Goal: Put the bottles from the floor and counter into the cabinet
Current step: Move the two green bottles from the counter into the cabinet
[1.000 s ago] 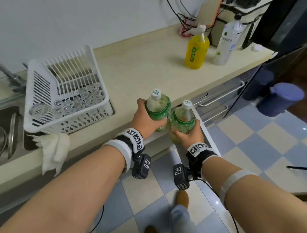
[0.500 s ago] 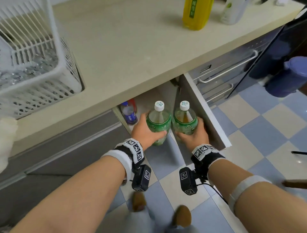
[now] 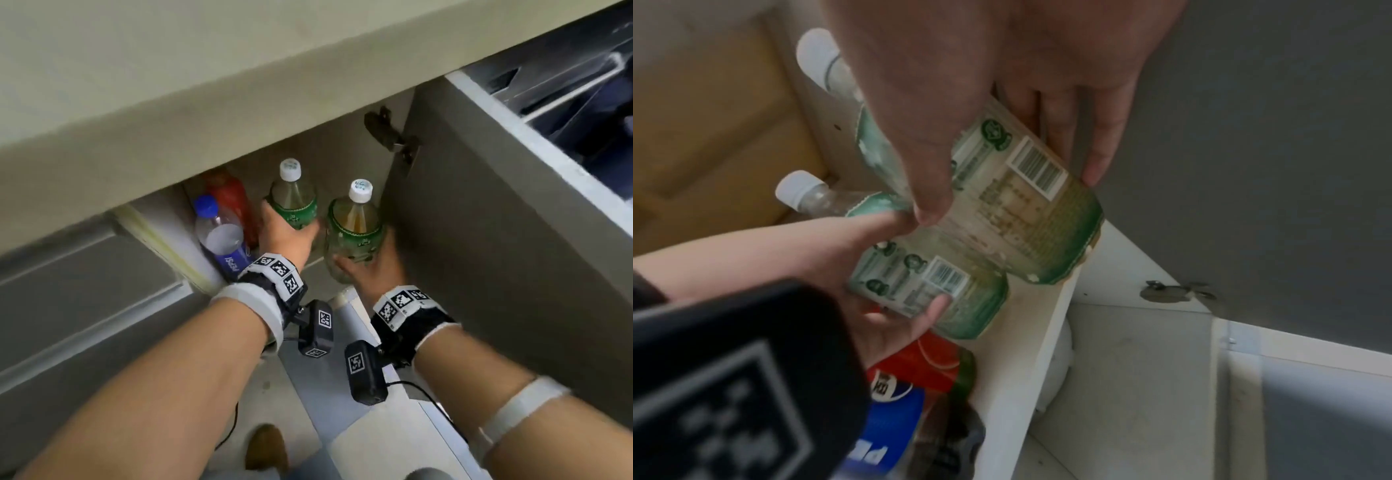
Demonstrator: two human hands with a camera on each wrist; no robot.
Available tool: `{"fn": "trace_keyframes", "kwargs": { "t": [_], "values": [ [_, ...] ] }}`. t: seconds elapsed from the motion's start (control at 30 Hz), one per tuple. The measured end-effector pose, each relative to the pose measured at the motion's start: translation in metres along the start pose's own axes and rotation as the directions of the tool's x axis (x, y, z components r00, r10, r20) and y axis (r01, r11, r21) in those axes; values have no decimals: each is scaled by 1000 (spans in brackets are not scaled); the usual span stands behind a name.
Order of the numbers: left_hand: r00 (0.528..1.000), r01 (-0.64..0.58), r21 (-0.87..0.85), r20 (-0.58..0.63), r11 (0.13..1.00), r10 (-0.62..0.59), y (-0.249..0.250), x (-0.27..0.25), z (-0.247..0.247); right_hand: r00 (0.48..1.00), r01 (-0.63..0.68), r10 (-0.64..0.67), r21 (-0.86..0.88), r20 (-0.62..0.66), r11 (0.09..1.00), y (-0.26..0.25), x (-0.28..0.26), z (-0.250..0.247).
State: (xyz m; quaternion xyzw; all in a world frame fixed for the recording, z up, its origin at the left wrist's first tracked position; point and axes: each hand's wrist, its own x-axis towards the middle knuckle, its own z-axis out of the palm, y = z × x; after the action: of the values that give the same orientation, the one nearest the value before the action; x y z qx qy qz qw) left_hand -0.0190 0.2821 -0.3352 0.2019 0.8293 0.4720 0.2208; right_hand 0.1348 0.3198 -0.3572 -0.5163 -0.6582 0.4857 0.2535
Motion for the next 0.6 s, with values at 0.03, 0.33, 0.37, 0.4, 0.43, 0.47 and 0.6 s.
{"fn": "trace_keyframes", "kwargs": {
  "t": [0.03,0.33,0.37,0.4,0.43,0.47,0.6],
  "values": [
    [1000,-13,-9,-19,1000,12,-5,11,8,1000,8,-7,11,-12,1000,5,11,7],
    [988,-119,-142,-111,983,103,-45,73,52,990,142,-142,-27,-4,990,29,74,37],
    [987,-133,-169,-109,977,116,-47,78,54,989,147,-147,-32,-8,989,31,80,41],
    [986,-145,-179,-103,973,128,-50,83,56,988,157,-157,-34,-7,987,32,86,44],
    [987,-146,-165,-94,975,132,-52,87,58,986,168,-168,-43,0,985,32,92,46],
    [987,-140,-144,-97,980,127,-55,92,62,983,185,-185,-51,14,981,30,99,48],
    [987,-151,-219,-80,964,137,-61,101,67,982,189,-182,-147,58,971,19,124,55]
  ]
}}
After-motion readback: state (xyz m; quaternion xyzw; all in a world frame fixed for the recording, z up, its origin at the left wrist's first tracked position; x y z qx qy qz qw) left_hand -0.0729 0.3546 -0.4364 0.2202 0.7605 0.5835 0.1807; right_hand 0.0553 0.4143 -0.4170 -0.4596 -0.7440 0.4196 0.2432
